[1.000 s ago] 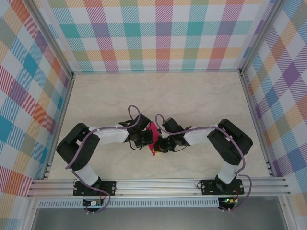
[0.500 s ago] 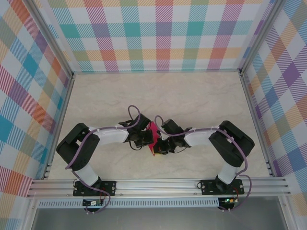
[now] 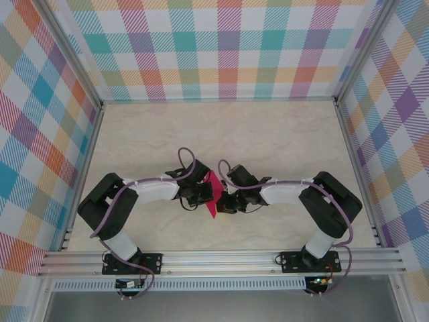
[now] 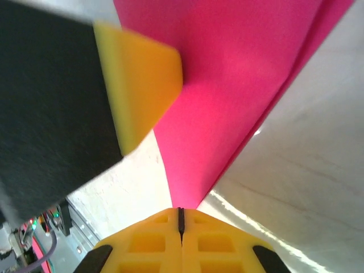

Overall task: Fold a paper plane with a square sheet of paper (pick it up from the middle)
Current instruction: Third fold the triangle at the center of the table.

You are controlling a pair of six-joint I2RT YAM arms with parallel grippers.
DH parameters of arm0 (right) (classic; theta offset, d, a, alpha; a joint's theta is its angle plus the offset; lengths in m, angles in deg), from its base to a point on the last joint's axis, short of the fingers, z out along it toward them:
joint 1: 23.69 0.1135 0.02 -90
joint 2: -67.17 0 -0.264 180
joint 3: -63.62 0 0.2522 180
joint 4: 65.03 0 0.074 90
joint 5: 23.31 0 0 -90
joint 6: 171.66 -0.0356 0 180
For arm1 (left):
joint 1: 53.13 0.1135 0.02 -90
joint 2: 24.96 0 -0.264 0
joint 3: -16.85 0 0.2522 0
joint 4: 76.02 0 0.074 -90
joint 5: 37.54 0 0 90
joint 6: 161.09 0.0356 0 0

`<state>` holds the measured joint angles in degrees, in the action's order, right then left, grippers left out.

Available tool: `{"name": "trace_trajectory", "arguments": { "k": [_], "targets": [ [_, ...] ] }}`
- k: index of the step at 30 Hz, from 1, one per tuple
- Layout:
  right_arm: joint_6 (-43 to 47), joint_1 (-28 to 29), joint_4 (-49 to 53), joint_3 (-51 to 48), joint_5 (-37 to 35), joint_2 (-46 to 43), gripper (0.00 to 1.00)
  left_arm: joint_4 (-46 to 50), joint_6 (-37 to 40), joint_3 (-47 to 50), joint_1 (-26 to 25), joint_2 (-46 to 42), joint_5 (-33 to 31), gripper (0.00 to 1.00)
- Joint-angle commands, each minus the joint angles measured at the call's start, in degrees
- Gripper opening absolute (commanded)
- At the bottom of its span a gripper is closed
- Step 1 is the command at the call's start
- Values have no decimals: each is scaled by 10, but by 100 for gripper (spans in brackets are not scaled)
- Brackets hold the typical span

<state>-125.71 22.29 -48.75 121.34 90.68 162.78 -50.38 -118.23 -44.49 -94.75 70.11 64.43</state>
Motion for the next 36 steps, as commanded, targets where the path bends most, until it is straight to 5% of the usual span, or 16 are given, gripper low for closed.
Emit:
{"name": "trace_trajectory", "arguments": {
  "k": [1,23,36],
  "targets": [
    [17,-29,22,25,-28,8,0,55,-1,21,-6,-1,-32,0],
    [-25,-87,25,118,1,118,0,88,19,21,-6,12,-35,0],
    [-23,-95,113,197,-64,157,0,97,29,34,-6,3,-42,0]
  ]
}}
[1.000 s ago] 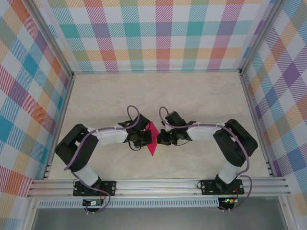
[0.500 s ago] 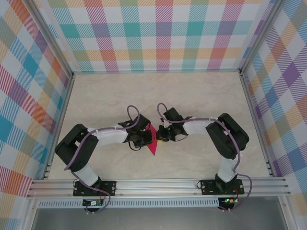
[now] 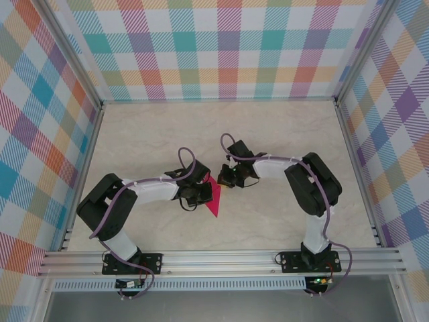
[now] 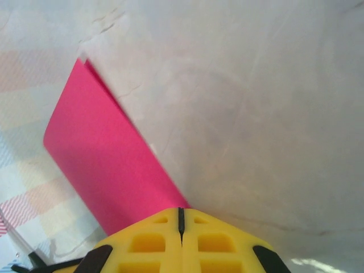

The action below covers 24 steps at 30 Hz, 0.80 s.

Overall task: Fold a paper plane with a square sheet of paper (pick it up from the middle)
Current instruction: Third fold the triangle at the center of the table.

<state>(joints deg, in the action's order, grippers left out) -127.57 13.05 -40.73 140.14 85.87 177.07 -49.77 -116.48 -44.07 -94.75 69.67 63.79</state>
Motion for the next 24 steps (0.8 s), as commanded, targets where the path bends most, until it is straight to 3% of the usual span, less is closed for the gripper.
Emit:
{"name": "trace_trajectory", "arguments": {
  "k": [1,9,16,24],
  "targets": [
    [-2,-4,32,10,-15,14,0,90,13,30,-6,7,-35,0],
    [34,-3,-42,-26,32,-58,0,88,12,28,-6,6,-36,0],
    [58,12,-45,-56,97,-40,0,89,13,24,-6,6,-37,0],
    [54,12,-28,-52,64,-6,0,90,13,24,-6,7,-37,0]
  ]
}}
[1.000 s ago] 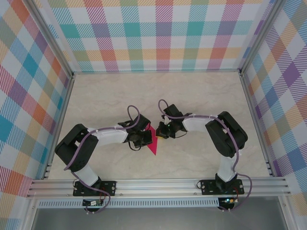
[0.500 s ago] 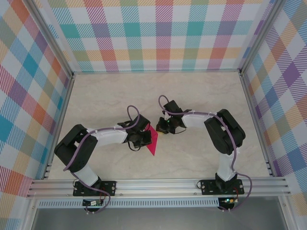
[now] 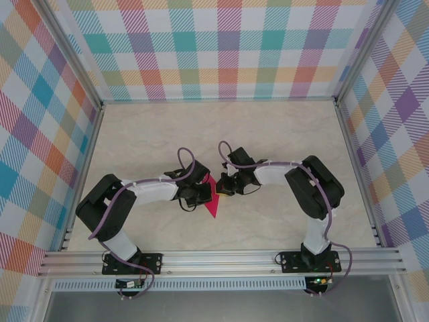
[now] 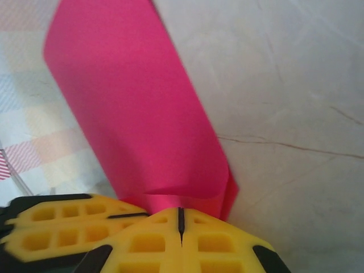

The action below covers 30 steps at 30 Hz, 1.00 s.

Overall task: Fold a paper plane with a square sheet of paper (pick it up from the middle)
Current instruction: Third fold the triangle at the center of the table.

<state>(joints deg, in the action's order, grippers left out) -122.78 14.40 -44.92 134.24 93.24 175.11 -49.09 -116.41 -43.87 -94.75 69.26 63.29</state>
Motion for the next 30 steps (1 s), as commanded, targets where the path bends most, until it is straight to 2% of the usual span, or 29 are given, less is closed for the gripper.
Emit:
{"name": "trace_trajectory", "arguments": {
  "k": [1,10,17,24,30],
  "targets": [
    [0,-5,20,12,-20,20,0,86,13,23,-5,12,-32,0],
    [-109,-33,41,14,-108,9,0,88,16,44,-6,3,-40,0],
    [-104,-39,64,35,-164,-11,0,80,16,46,-6,12,-40,0],
    [-15,-28,-35,-15,-58,-63,0,74,21,46,-5,13,-43,0],
    [-40,11,-68,-62,-11,-67,0,68,13,48,-5,12,-45,0]
  ]
}}
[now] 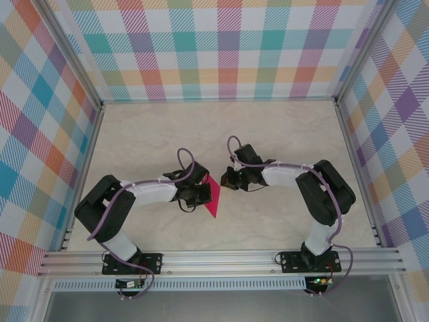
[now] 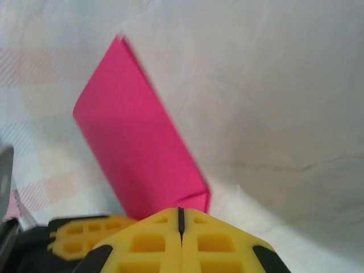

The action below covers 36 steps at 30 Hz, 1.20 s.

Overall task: Fold a paper plane with a square sheet of paper (pick it up from the middle)
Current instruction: Third fold the triangle at the center of the table, then rotate the paper at the center of the table.

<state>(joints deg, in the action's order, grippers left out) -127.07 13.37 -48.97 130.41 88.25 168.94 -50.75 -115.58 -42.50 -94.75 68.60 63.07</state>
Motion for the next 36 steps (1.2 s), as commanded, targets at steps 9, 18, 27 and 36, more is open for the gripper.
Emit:
{"name": "trace_trajectory", "arguments": {
  "k": [9,18,27,36],
  "targets": [
    [-24,46,-49,-47,31,-5,0,83,9,36,-6,14,-48,0],
    [-4,21,35,-2,-60,-47,0,124,218,-6,6,-3,-97,0],
    [31,-8,66,138,16,60,0,78,279,19,12,-100,-37,0],
    [73,23,167,280,40,173,14,114,123,42,42,-257,-82,32]
  ]
}}
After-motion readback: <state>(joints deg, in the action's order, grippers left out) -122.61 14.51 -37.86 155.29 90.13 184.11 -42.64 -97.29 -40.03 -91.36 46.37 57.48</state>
